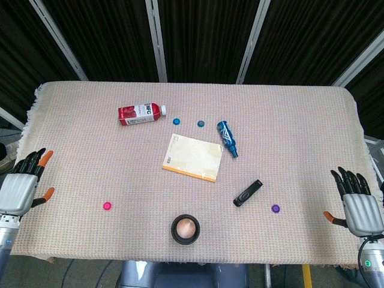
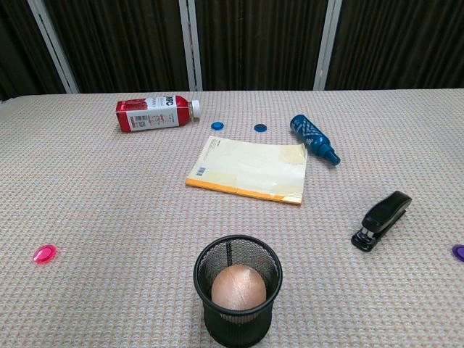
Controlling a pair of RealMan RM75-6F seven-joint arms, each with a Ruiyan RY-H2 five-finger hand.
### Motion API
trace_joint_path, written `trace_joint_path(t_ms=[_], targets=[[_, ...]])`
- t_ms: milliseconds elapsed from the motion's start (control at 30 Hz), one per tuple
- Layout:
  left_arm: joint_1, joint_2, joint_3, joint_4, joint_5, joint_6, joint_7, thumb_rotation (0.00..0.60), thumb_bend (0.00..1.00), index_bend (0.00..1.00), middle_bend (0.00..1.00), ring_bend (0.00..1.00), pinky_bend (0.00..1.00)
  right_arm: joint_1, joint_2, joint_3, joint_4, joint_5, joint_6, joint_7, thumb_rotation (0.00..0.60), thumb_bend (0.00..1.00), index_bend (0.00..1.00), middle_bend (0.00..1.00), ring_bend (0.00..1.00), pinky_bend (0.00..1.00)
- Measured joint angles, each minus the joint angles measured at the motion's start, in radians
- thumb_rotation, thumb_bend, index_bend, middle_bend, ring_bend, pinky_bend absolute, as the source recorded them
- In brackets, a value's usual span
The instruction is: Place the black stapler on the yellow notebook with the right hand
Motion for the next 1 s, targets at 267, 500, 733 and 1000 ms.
trace_joint_path(t_ms=[267, 500, 733, 1000], targets=[[0.000, 0.001, 0.001, -0.001, 0.002, 0.000, -0.001, 0.600, 0.30, 0.04, 0.00, 0.03, 0.16, 0.002, -0.002, -0.003, -0.002, -0.003, -0.004, -0.009, 0.600, 0.10, 0.00, 0.00, 0.00, 0.00], [0.001, 0.001, 0.001, -0.002, 0.008, 0.005, -0.006, 0.600, 0.30, 0.04, 0.00, 0.04, 0.16, 0.019, -0.020, -0.022, 0.008, -0.055, -0.020, -0.007, 0.600, 0.10, 0.00, 0.00, 0.00, 0.00], [-0.007, 0.000, -0.009, 0.003, -0.012, -0.013, -0.010, 0.600, 0.30, 0.04, 0.00, 0.04, 0.16, 0.087, -0.115, -0.051, 0.035, -0.100, -0.135, -0.088, 0.600, 0.11, 0.11, 0.09, 0.00, 0.03], [-0.017, 0.005, -0.017, 0.018, -0.027, -0.035, -0.040, 0.600, 0.30, 0.05, 0.00, 0.04, 0.16, 0.188, -0.201, -0.055, 0.032, -0.143, -0.242, -0.144, 0.600, 0.15, 0.20, 0.16, 0.04, 0.14]])
